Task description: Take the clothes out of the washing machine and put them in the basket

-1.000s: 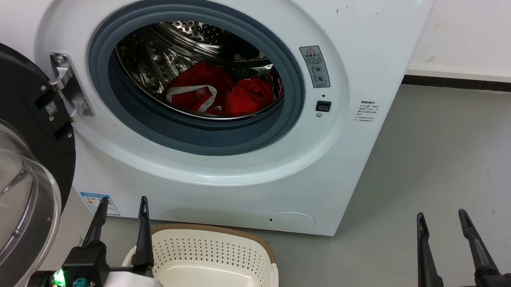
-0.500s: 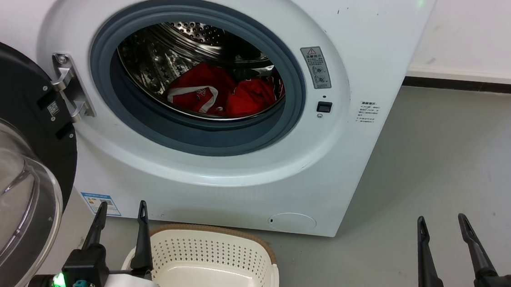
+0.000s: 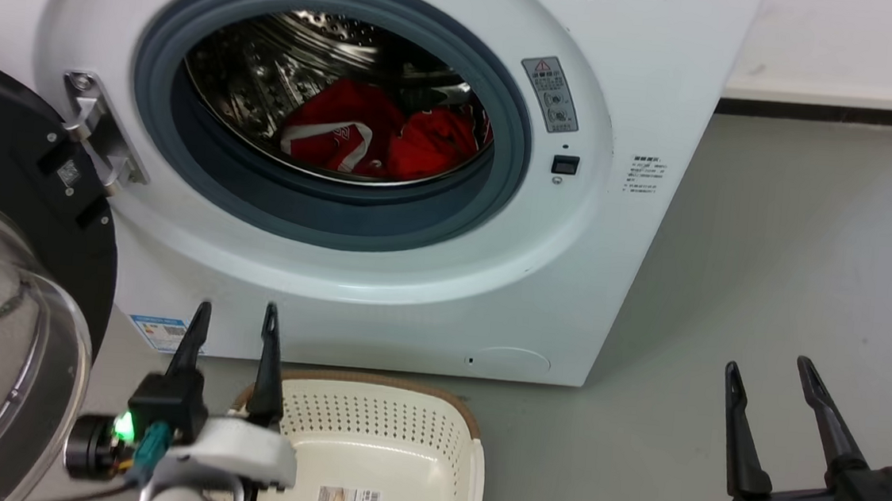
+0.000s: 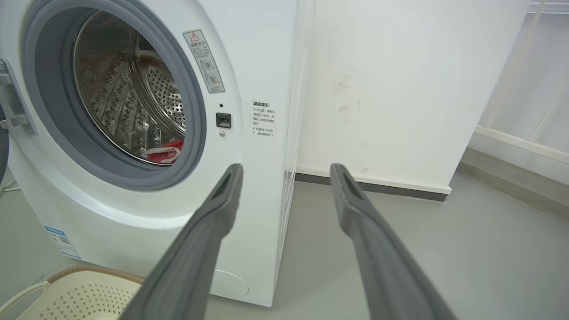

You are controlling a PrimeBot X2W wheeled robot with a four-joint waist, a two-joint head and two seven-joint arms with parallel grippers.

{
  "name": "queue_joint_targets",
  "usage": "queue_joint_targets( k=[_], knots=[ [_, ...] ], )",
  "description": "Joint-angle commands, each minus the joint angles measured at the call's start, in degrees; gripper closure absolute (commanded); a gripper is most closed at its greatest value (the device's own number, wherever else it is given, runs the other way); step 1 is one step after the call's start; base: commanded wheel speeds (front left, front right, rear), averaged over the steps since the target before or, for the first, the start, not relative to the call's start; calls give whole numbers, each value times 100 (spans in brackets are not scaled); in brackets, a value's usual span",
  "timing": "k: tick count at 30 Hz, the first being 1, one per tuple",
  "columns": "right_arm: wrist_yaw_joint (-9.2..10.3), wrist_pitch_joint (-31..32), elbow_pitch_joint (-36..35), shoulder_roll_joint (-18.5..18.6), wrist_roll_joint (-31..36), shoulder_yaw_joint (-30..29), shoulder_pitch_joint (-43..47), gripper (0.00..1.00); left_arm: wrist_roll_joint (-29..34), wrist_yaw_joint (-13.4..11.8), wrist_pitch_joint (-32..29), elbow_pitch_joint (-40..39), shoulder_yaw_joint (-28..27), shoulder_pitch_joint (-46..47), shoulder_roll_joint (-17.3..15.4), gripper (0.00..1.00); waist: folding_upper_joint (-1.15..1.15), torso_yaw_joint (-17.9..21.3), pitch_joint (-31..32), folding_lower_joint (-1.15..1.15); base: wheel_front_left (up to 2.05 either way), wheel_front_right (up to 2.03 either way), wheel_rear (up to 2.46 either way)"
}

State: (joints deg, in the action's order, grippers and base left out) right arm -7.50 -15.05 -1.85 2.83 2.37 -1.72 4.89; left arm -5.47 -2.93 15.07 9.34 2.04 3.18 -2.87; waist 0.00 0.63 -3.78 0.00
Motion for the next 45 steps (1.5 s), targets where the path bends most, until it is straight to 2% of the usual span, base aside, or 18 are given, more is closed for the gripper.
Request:
queue_joint_targets(
  k=[1,7,13,21,32,33,41,45],
  knots=[
    [3,-20,-26,9,-24,18,-101,0,70,101,16,169,-14,294,-22,0,0,75,-153,0,0,0,0],
    [3,-20,-56,8,-44,73,-354,0,207,406,15,1143,8,1471,-202,0,0,307,-598,0,0,0,0],
    [3,-19,-79,4,-112,110,-647,0,406,602,2,2597,149,3026,-516,0,0,575,-1115,0,0,0,0],
    [3,-18,-135,3,-226,130,-1066,0,450,869,-407,3974,372,5011,-856,0,0,918,-1929,0,0,0,0],
    [3,-18,-224,1,-493,195,-1547,0,258,1027,-1280,5127,681,6968,-1293,0,0,1353,-2929,0,0,0,0],
    [3,-18,-250,2,-552,218,-1652,0,159,1032,-1656,5356,938,7408,-1382,0,0,1462,-3167,0,0,0,0],
    [3,-17,-314,0,-779,305,-1861,0,-365,1032,-2644,5620,1729,8430,-1790,0,0,1715,-3753,0,0,0,0],
    [3,-17,-337,0,-867,354,-1939,0,-625,1032,-2997,5662,1934,8688,-1935,0,0,1793,-3908,0,0,0,0]
  ],
)
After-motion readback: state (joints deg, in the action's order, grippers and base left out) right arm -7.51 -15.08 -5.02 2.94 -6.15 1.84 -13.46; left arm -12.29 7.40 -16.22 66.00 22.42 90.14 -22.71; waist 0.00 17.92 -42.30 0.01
